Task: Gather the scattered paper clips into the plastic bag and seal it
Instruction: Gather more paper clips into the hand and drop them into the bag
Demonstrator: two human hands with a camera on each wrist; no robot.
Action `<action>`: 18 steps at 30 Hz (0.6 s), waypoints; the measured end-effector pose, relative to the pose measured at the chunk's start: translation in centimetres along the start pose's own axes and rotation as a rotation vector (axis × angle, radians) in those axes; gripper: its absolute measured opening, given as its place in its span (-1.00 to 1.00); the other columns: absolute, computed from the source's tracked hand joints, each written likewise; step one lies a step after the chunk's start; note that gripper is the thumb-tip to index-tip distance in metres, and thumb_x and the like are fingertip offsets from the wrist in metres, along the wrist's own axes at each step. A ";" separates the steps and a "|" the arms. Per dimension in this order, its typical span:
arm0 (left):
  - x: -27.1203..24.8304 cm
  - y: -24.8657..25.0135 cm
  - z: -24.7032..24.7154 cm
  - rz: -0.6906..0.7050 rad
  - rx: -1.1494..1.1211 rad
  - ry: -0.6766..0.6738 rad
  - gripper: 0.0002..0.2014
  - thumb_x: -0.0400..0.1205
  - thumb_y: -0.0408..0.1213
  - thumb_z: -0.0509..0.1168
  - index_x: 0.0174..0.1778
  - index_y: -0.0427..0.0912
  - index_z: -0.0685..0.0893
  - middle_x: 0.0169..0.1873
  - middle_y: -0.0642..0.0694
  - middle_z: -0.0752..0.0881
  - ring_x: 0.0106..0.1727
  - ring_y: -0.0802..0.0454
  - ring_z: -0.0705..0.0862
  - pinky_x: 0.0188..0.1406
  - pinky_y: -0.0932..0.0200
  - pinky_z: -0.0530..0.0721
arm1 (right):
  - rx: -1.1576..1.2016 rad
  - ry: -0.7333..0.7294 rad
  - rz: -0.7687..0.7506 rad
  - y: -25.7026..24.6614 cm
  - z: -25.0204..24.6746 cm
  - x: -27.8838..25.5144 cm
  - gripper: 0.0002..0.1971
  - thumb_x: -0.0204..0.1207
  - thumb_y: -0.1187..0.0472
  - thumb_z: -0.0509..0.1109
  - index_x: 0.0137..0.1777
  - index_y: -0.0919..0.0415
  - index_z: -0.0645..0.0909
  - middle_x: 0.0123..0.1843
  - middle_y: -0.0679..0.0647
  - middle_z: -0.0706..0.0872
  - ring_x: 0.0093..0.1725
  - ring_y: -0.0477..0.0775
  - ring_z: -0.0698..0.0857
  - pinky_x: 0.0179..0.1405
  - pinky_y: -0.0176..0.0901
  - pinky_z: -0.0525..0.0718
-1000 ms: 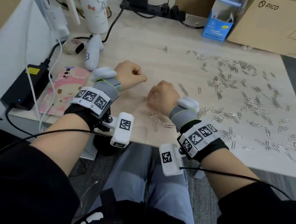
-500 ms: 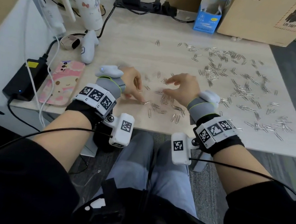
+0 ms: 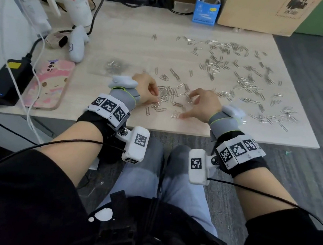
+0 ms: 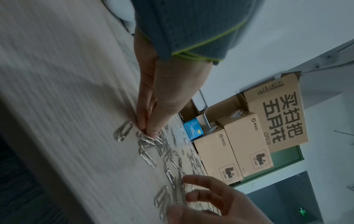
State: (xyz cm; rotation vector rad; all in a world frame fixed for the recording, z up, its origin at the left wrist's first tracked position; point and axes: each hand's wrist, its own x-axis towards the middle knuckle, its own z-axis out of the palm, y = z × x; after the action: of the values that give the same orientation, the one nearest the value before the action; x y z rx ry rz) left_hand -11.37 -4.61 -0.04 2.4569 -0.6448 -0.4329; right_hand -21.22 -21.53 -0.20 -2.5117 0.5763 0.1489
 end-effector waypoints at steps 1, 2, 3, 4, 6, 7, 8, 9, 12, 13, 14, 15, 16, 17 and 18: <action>-0.2 0.3 0.2 0.005 -0.046 0.001 -0.81 0.38 -0.38 0.51 -0.11 -0.27 0.75 -0.39 0.01 0.68 -0.42 0.16 0.62 -0.48 0.60 0.52 | 0.020 0.019 -0.016 -0.1 0.2 0.0 -0.41 0.18 0.10 0.68 0.22 0.19 0.61 0.09 0.16 0.64 0.17 0.15 0.60 0.05 -0.16 0.52; -0.4 0.6 0.3 0.014 -0.086 0.001 -0.80 0.39 -0.40 0.49 -0.09 -0.28 0.74 -0.39 0.02 0.68 -0.45 0.19 0.63 -0.49 0.57 0.55 | 0.041 0.032 -0.030 -0.2 0.4 0.0 -0.49 0.23 0.14 0.65 0.18 0.22 0.64 0.00 0.11 0.64 0.08 0.12 0.61 -0.04 -0.19 0.53; -0.6 0.8 0.2 0.032 -0.101 0.008 -0.78 0.38 -0.40 0.49 -0.06 -0.27 0.74 -0.33 0.01 0.70 -0.43 0.22 0.64 -0.45 0.51 0.56 | 0.064 0.041 -0.045 -0.3 0.5 0.0 -0.57 0.27 0.19 0.61 0.15 0.24 0.66 -0.06 0.09 0.64 -0.02 0.08 0.60 -0.14 -0.23 0.52; -0.7 0.8 -0.1 0.051 -0.076 0.020 -0.73 0.37 -0.35 0.51 -0.02 -0.25 0.73 -0.24 -0.02 0.71 -0.36 0.20 0.64 -0.31 0.42 0.57 | 0.088 0.049 -0.059 -0.4 0.6 0.1 -0.63 0.31 0.24 0.58 0.13 0.25 0.69 -0.07 0.11 0.67 -0.09 0.03 0.58 -0.21 -0.27 0.51; -0.8 0.5 -1.1 0.058 0.016 0.016 -0.58 0.29 -0.22 0.58 0.06 -0.18 0.71 -0.09 -0.02 0.67 -0.18 0.07 0.63 -0.08 0.21 0.59 | 0.151 0.076 -0.085 -0.4 0.7 0.1 -0.69 0.33 0.32 0.52 0.10 0.28 0.71 -0.09 0.12 0.71 -0.14 -0.02 0.57 -0.17 -0.30 0.52; -0.8 0.2 -1.6 0.036 0.048 -0.005 -0.51 0.24 -0.17 0.62 0.07 -0.16 0.69 -0.07 -0.01 0.65 -0.14 0.02 0.62 -0.03 0.13 0.63 | 0.187 0.098 -0.086 -0.2 0.6 0.0 -0.69 0.33 0.33 0.52 0.09 0.29 0.72 -0.12 0.09 0.69 -0.15 -0.02 0.57 -0.13 -0.27 0.54; -0.9 0.0 -2.1 0.004 0.063 -0.039 -0.47 0.18 -0.15 0.64 0.04 -0.15 0.68 -0.10 -0.02 0.65 -0.14 -0.03 0.64 -0.01 0.05 0.68 | 0.219 0.126 -0.081 -0.1 0.5 0.0 -0.69 0.32 0.31 0.53 0.10 0.28 0.72 -0.15 0.05 0.66 -0.16 -0.02 0.57 -0.13 -0.25 0.56; -1.1 -0.2 -2.4 -0.034 0.066 -0.089 -0.47 0.14 -0.14 0.66 -0.01 -0.15 0.67 -0.15 -0.02 0.65 -0.18 -0.08 0.66 -0.03 -0.02 0.72 | 0.241 0.152 -0.069 0.1 0.4 0.0 -0.67 0.32 0.27 0.55 0.11 0.26 0.72 -0.16 0.02 0.64 -0.17 -0.01 0.57 -0.18 -0.26 0.53; -1.7 -0.2 -2.3 -0.092 0.104 -0.223 -0.57 0.11 -0.20 0.68 -0.20 -0.16 0.66 -0.33 -0.04 0.69 -0.31 -0.15 0.71 -0.07 -0.06 0.78 | 0.248 0.196 -0.006 0.8 -0.1 -0.2 -0.59 0.31 0.13 0.56 0.17 0.21 0.69 -0.12 0.01 0.62 -0.15 0.00 0.57 -0.23 -0.27 0.46; -1.8 -0.2 -2.0 -0.093 0.112 -0.226 -0.61 0.11 -0.23 0.68 -0.26 -0.17 0.67 -0.36 -0.06 0.71 -0.32 -0.13 0.71 -0.07 -0.04 0.78 | 0.234 0.191 0.016 1.1 -0.3 -0.3 -0.55 0.30 0.09 0.57 0.20 0.19 0.66 -0.09 0.00 0.61 -0.12 0.00 0.57 -0.18 -0.24 0.47; -1.8 -0.1 -1.6 -0.086 0.117 -0.212 -0.66 0.12 -0.24 0.68 -0.33 -0.15 0.68 -0.39 -0.07 0.72 -0.33 -0.10 0.71 -0.07 0.01 0.77 | 0.217 0.168 0.033 1.4 -0.4 -0.5 -0.49 0.28 0.05 0.59 0.23 0.17 0.64 -0.07 0.00 0.60 -0.09 0.00 0.57 -0.13 -0.22 0.49; -1.7 0.0 -1.2 -0.074 0.113 -0.193 -0.70 0.13 -0.25 0.67 -0.38 -0.12 0.68 -0.42 -0.05 0.73 -0.36 -0.05 0.71 -0.09 0.08 0.76 | 0.200 0.131 0.037 1.6 -0.6 -0.7 -0.43 0.25 0.03 0.61 0.27 0.16 0.61 -0.05 0.00 0.60 -0.06 -0.01 0.58 -0.09 -0.22 0.50; -1.6 0.1 -0.9 -0.065 0.090 -0.179 -0.73 0.16 -0.26 0.66 -0.41 -0.11 0.68 -0.44 -0.04 0.73 -0.40 0.02 0.70 -0.14 0.15 0.73 | 0.188 0.087 0.035 1.7 -0.6 -1.0 -0.37 0.23 0.01 0.63 0.30 0.16 0.58 -0.04 0.00 0.60 -0.04 -0.02 0.57 -0.07 -0.24 0.50; -1.5 0.3 -0.5 -0.061 0.044 -0.169 -0.76 0.20 -0.28 0.65 -0.41 -0.11 0.68 -0.46 -0.03 0.73 -0.46 0.08 0.68 -0.23 0.22 0.71 | 0.175 0.048 0.023 1.7 -0.6 -1.2 -0.34 0.22 0.01 0.65 0.32 0.17 0.57 -0.05 -0.01 0.60 -0.03 -0.03 0.56 -0.10 -0.29 0.49; -1.4 0.5 -0.2 -0.057 -0.007 -0.161 -0.78 0.23 -0.30 0.63 -0.41 -0.13 0.69 -0.46 -0.05 0.73 -0.52 0.13 0.67 -0.33 0.29 0.70 | 0.159 0.022 0.007 1.6 -0.5 -1.4 -0.35 0.22 0.03 0.65 0.31 0.18 0.57 -0.08 -0.02 0.59 -0.04 -0.04 0.55 -0.21 -0.34 0.46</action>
State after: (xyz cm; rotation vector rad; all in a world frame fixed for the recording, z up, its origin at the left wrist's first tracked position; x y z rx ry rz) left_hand -12.62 -4.10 0.65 2.4557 -0.6385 -0.6590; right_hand -23.20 -22.50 -0.22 -2.3602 0.5822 0.0751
